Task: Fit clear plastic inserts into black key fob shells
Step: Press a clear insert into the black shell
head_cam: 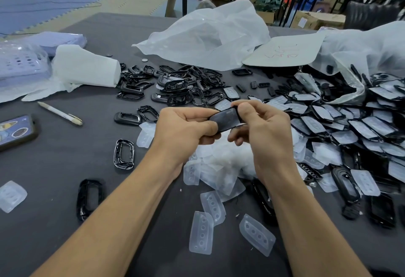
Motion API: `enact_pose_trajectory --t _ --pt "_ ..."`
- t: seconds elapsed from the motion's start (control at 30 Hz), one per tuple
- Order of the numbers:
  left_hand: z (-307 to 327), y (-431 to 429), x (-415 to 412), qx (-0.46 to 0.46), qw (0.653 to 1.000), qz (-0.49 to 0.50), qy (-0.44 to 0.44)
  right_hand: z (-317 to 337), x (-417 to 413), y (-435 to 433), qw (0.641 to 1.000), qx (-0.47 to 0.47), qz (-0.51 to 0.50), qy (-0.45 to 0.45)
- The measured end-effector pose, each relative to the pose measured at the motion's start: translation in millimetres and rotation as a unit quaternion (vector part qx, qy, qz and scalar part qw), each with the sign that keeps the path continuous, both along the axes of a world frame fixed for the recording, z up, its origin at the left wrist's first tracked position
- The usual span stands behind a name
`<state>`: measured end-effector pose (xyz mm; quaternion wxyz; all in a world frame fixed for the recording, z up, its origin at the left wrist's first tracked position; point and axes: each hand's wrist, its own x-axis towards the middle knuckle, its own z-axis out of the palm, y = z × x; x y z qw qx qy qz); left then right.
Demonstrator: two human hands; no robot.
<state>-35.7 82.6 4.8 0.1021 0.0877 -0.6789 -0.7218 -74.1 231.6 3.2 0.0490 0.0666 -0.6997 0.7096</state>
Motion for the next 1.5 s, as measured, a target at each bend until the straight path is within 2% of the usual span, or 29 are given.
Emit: enact_pose_trajectory --t 0.07,0.17,0.33,0.57,0.73,1.17,1.33,1.5 --pt "1 1 0 0.028 0.999 0.019 -0.006 1 1 3 0.998 0.01 -0.055 0.002" --pt "1 0 -1 0.048 0.998 0.038 -0.005 2 1 7 0.985 0.1 -0.126 0.061" --pt "1 1 1 0.024 0.999 0.043 0.008 2 7 -1 0.971 0.186 -0.116 0.093" --pt "-2 6 0 0.007 0.998 0.056 0.017 -1 9 -6 0.975 0.181 -0.112 0.066" --pt "-1 5 0 0.008 0.998 0.061 0.023 -1 8 -6 0.971 0.179 -0.117 0.102" --pt "-1 2 -2 0.06 0.998 0.032 0.012 -5 7 -6 0.969 0.166 -0.147 0.108" --pt "-4 2 -3 0.04 0.999 0.024 0.011 -4 5 -7 0.989 0.126 -0.07 0.04" --pt "-9 4 -4 0.023 0.999 0.024 0.01 -2 3 -7 0.997 0.069 -0.038 0.016"
